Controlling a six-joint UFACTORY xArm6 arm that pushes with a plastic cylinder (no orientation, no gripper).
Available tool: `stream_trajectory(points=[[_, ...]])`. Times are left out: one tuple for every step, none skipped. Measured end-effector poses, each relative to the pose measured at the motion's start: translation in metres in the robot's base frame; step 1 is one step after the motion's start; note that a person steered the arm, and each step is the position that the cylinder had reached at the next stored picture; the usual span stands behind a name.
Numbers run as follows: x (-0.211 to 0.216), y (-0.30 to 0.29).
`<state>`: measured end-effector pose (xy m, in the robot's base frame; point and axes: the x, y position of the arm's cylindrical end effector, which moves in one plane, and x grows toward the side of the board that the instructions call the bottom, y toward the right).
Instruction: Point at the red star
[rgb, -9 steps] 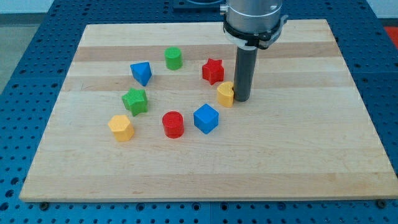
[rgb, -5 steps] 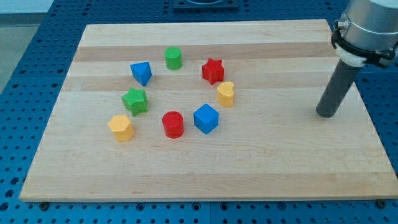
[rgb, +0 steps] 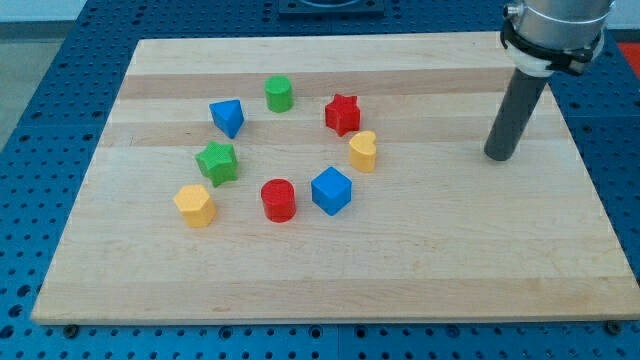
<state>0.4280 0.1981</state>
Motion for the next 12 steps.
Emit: stream_trajectory(points=[[-0.008, -0.002], [-0.031, -0.022], [-0.043, -0.033], [-0.048, -0.042], [-0.058, -0.075], [-0.058, -0.075], [-0.058, -0.09], [-0.058, -0.108], [-0.058, -0.126], [-0.058, -0.132], [-0.058, -0.132], [-0.059, -0.136]])
